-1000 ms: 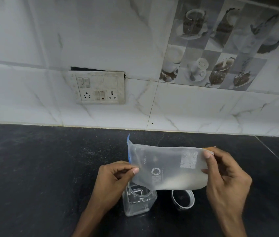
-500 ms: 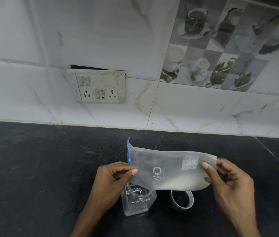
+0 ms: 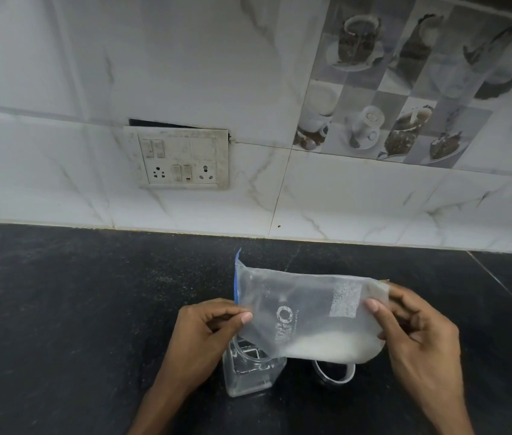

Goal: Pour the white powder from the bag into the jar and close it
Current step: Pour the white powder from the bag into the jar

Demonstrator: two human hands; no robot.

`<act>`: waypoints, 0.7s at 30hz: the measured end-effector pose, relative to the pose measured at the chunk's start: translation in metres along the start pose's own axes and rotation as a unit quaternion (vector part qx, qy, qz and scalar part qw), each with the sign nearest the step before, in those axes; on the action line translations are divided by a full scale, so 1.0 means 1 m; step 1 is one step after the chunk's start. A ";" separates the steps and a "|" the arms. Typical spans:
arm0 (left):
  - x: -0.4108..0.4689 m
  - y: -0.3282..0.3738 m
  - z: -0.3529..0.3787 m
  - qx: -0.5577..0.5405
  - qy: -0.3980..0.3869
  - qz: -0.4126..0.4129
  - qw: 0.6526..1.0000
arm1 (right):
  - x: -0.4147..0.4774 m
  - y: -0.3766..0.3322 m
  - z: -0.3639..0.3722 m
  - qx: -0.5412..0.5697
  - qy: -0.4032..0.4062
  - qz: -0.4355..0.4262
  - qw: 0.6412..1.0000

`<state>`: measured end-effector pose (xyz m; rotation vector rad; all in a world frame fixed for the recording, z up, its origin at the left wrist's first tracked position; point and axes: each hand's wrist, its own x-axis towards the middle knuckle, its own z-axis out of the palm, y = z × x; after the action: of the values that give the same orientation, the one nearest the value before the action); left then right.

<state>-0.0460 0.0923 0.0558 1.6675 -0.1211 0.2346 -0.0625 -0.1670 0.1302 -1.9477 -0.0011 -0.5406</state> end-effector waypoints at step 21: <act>-0.001 -0.002 0.000 -0.014 -0.001 -0.001 1.000 | -0.006 0.018 -0.006 0.014 0.001 -0.013 1.000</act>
<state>-0.0465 0.0925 0.0534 1.6391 -0.1236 0.2296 -0.0661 -0.1789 0.1147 -1.9220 -0.0317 -0.5577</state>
